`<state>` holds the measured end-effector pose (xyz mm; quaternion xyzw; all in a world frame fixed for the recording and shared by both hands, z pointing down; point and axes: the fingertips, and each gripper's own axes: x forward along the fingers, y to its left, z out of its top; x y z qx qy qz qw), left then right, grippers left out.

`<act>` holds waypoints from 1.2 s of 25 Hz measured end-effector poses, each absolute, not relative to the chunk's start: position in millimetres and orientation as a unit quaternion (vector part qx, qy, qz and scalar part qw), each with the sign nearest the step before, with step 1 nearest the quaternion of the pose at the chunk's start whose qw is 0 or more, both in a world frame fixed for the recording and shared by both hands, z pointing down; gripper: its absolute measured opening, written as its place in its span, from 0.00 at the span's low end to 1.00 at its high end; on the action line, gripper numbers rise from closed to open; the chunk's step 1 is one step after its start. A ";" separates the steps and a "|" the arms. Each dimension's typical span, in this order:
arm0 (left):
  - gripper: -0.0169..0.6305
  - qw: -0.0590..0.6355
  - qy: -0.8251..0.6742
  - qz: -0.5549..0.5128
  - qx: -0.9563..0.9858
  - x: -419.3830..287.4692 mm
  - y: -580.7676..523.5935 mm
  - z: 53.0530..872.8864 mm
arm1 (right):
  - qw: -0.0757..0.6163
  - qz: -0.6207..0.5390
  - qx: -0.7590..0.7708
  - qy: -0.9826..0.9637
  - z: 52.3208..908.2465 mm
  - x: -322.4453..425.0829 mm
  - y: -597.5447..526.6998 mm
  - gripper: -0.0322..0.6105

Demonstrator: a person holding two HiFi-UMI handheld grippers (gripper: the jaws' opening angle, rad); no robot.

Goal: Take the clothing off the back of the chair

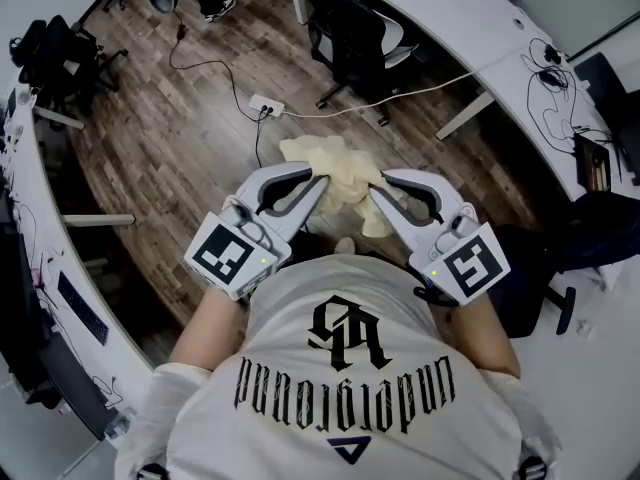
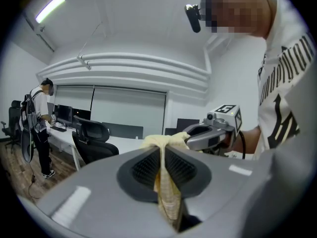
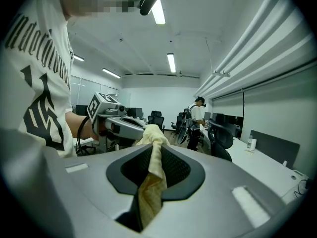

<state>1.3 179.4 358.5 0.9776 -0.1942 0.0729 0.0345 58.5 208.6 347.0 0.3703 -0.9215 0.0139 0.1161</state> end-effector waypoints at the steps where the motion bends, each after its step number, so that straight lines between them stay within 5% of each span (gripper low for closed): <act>1: 0.15 0.030 -0.194 0.070 0.978 0.7 180.7 357.7 | 0.115 0.014 0.371 -0.922 347.0 57.6 210.0 0.14; 30: 0.15 0.065 -0.198 0.063 0.976 -7.2 216.4 350.5 | 0.100 -0.002 0.371 -0.923 344.6 44.4 245.5 0.14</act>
